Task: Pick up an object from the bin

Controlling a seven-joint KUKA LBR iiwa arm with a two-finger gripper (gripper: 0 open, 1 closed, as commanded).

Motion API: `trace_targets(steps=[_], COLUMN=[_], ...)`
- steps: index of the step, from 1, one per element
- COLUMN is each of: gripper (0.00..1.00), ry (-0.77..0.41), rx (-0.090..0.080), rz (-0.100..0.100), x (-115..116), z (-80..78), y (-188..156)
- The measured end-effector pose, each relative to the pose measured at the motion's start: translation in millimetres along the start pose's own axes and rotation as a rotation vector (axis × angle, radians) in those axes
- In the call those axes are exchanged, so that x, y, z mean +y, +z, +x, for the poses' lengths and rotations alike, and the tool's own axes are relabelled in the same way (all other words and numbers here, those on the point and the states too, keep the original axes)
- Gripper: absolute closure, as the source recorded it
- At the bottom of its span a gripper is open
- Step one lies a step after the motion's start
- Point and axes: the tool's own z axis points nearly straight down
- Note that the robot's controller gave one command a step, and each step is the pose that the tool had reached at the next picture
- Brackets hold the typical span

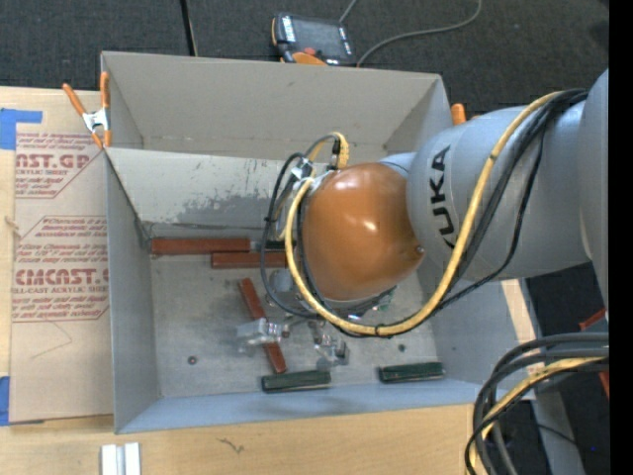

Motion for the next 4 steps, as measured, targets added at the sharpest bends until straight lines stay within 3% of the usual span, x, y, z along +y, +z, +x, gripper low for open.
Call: trace_targets(steps=[1, 2, 3, 4], gripper=[1.00, 0.00, 0.00, 0.00], ry=[-0.002, -0.002, -0.380, -0.795], rx=[-0.003, -0.003, -0.003, 0.000], rz=[0.002, 0.002, 0.000, 0.002], x=[-0.4, -0.4, -37.1, -35.8], z=[-2.0, -2.0, -26.7, 51.4], y=[-0.6, -0.6, 70.0, 60.4])
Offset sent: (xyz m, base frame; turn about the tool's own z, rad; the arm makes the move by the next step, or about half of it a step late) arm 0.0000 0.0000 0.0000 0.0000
